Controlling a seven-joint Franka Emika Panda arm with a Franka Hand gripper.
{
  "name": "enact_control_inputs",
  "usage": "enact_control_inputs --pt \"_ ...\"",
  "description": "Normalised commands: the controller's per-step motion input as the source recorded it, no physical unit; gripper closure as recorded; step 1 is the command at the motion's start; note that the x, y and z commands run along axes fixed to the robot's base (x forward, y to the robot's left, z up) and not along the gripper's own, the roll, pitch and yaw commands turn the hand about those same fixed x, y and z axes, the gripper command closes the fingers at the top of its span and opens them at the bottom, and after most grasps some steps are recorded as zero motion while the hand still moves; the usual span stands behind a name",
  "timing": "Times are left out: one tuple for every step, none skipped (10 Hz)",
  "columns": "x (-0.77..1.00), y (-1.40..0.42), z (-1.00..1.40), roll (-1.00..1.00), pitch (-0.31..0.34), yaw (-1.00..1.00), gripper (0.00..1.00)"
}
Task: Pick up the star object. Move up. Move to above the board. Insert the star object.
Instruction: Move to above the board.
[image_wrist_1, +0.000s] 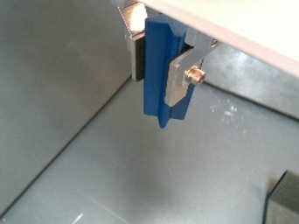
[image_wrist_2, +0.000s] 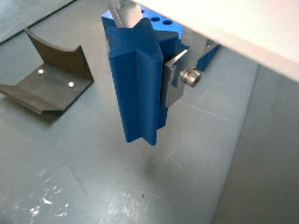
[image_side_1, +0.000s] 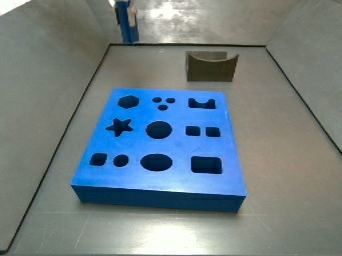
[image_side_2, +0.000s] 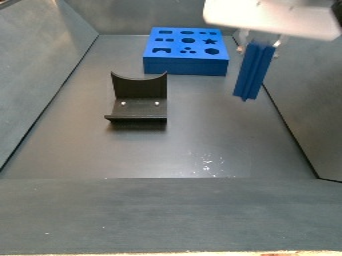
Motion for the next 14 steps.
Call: enact_control_inputs --pt "-0.15 0.17 1.00 0.08 0.034 -0.01 1.00" --pt "-0.14 0.16 1.00 0.08 0.028 -0.01 1.00" --pt "-0.14 0.15 1.00 0.07 0.028 -0.01 1.00" --pt "-0.13 0.14 1.00 0.06 0.025 -0.01 1.00" --pt "-0.13 0.14 1.00 0.06 0.031 -0.01 1.00" --pt "-0.12 0.13 1.00 0.05 0.037 -0.01 1.00" --pt "-0.12 0.13 1.00 0.05 0.044 -0.01 1.00" --pt "-0.11 0.12 1.00 0.04 0.054 -0.01 1.00" --pt "-0.10 0.11 1.00 0.03 0.061 -0.01 1.00" --pt "-0.09 0.11 1.00 0.02 0.065 -0.01 1.00" --pt "-0.08 0.10 1.00 0.01 0.064 -0.02 1.00" --pt "-0.08 0.10 1.00 0.01 0.063 -0.02 1.00" --pt "-0.07 0.10 1.00 0.00 0.062 -0.03 1.00" --pt "-0.06 0.10 1.00 0.00 0.064 -0.04 1.00"
